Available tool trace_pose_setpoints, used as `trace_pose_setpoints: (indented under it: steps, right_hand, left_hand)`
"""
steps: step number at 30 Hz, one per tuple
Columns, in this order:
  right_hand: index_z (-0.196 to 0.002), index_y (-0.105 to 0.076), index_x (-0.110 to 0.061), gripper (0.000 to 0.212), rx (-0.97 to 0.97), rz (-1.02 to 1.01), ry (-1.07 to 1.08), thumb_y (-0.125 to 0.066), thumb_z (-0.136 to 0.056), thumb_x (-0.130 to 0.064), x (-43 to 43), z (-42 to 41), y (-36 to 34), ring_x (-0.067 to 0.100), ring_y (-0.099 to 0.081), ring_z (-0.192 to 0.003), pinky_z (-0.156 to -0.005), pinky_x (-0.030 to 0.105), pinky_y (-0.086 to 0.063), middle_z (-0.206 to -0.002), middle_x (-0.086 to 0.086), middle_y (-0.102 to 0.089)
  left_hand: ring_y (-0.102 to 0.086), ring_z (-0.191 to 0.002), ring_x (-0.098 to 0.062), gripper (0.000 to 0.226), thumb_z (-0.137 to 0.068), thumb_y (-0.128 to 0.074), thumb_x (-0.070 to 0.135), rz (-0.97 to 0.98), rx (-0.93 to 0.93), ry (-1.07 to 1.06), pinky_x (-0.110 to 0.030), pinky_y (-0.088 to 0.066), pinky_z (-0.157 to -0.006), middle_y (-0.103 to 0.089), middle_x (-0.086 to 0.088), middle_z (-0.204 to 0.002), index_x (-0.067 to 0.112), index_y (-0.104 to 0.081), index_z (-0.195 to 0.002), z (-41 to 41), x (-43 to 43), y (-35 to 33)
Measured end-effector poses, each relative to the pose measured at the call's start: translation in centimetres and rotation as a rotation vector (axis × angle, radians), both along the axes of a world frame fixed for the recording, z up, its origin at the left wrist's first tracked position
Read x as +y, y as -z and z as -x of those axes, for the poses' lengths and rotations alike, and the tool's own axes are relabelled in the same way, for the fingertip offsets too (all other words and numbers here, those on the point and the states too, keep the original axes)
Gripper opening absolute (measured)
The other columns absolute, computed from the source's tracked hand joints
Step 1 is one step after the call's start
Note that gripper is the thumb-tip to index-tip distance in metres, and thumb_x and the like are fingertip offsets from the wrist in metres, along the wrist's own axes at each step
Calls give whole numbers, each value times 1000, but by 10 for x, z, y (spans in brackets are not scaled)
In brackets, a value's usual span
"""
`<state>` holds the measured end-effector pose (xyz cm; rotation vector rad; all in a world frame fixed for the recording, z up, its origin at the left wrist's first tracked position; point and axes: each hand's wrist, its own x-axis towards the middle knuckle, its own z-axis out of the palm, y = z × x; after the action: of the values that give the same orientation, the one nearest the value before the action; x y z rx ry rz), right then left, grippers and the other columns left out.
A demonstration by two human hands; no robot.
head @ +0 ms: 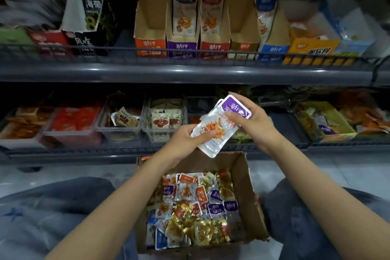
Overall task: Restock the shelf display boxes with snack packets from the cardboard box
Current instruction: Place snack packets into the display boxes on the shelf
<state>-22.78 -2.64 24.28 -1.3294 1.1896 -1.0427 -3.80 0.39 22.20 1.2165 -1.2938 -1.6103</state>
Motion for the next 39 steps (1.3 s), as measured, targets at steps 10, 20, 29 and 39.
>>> trace_pose_setpoints:
  steps: [10, 20, 29, 39]
  right_hand:
    - [-122, -60, -23, 44, -210, -89, -51, -68, -79, -21, -14, -8, -42, 14, -68, -88, -72, 27, -57, -101, 3, -72]
    - [-126, -57, -23, 47, -124, 88, 49, -70, -82, -15, -28, -21, -83, 14, -69, -91, -74, 25, -56, -103, 2, -72]
    - [-123, -57, -22, 46, -177, -31, -61, -69, -79, -21, -54, -35, -112, 19, -67, -97, -83, 33, -56, -109, 8, -69]
    - [-130, -53, -18, 56, -63, 16, -98, -71, -78, -4, -112, -50, -158, 20, -67, -101, -78, 28, -58, -112, 8, -68]
  left_hand:
    - [-66, -60, -2, 10, -91, -60, 25, 44, -40, 73, -14, -47, -47, -73, 6, -76, 17, -67, -89, -15, -11, -69]
    - [-70, -93, -20, 31, -93, -53, 27, -139, 301, -101, -21, -58, -69, -70, -16, -107, 5, -59, -114, -19, -28, -96]
    - [-70, -95, -19, 29, -95, -48, 30, -81, 301, -39, -21, -57, -76, -72, -12, -102, 8, -59, -112, -39, -55, -118]
    - [-69, -96, -16, 26, -98, -45, 31, 70, 231, -119, -23, -57, -79, -70, -9, -106, 12, -58, -111, -55, -103, -147]
